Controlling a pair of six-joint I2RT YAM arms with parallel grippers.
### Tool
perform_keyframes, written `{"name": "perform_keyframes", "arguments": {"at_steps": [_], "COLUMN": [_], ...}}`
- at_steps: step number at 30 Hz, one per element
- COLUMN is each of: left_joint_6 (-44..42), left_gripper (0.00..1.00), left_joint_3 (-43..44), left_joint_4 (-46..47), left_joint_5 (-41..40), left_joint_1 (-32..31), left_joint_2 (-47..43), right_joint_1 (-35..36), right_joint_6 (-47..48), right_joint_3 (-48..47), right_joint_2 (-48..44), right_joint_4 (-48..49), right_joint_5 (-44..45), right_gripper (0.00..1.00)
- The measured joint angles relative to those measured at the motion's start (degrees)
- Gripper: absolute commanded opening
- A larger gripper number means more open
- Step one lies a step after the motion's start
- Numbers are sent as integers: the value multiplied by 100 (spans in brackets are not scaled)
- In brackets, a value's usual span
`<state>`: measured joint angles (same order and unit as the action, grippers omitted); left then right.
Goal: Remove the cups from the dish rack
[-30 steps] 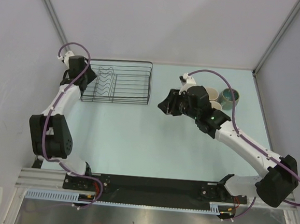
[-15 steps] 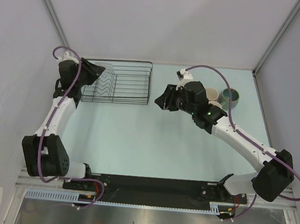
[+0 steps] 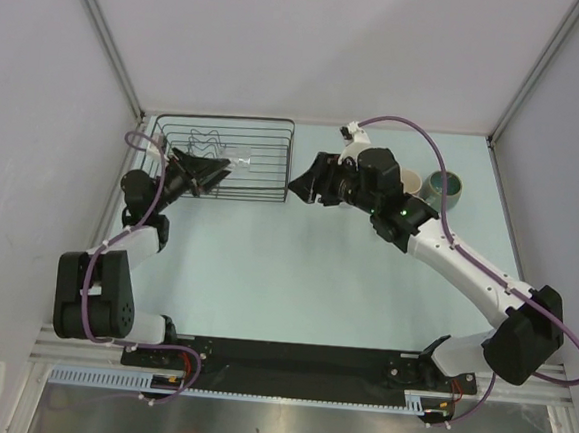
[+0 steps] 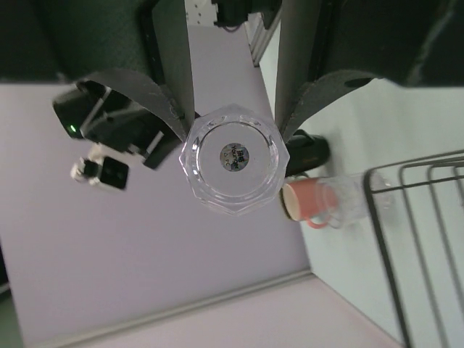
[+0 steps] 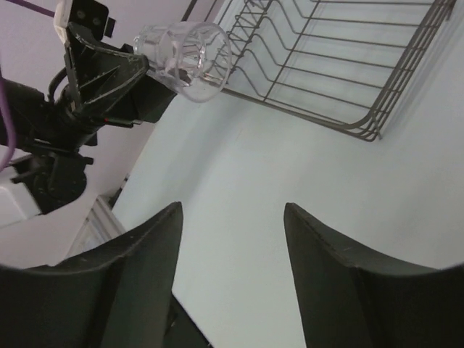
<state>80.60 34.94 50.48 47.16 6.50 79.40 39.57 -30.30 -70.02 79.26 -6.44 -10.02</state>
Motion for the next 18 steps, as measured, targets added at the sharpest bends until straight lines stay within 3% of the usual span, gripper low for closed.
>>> {"name": "perform_keyframes", "arguments": {"at_steps": [3,6,18], "left_joint_6": [647,988,1241], "left_gripper": [0,0,1], "left_joint_3": [-264,-433,-601], "left_joint_4": [1156,1727,2192], "left_joint_5": [348,577,756], "left_joint_1": [-4,-52,-496], "left_joint_2": [44,46,44], "right_joint_1": [-85,-151,-103], "right_joint_6": [-225,-533,-1593], "right_joint_3": [4,66,227], "right_joint_2": [24,26,374], "right_joint_4": [177,612,2208], "right_joint_5": [-295,-632,-1486], "right_gripper": [71,71,70]}}
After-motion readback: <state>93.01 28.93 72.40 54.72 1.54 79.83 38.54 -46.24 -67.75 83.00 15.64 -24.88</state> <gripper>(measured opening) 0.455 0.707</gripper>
